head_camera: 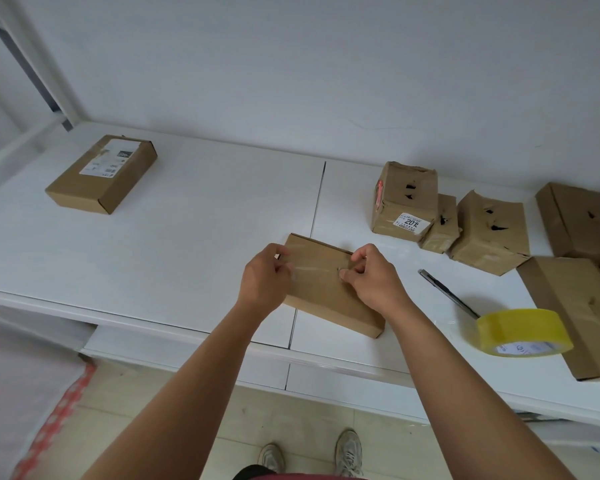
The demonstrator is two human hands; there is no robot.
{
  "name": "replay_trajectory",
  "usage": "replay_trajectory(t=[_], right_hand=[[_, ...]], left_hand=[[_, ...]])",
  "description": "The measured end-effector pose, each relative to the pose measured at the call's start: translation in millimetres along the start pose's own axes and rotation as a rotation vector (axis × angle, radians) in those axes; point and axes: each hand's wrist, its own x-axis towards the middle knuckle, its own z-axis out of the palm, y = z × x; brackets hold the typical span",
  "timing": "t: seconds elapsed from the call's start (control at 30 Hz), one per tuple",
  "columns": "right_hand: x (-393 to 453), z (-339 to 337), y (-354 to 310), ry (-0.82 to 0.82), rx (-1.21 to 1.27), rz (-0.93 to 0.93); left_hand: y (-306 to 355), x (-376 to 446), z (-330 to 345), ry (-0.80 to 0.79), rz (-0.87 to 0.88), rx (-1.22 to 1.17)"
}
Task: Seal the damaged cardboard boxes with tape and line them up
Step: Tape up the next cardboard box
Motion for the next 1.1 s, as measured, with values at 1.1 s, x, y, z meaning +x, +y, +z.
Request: replay_trajectory(t=[1.1], right_hand=[[-27.8, 26.0, 9.7, 0.268, -0.427, -0.353]], left_hand=[[-0.1, -20.4, 5.7, 0.106, 0.211, 0.359]])
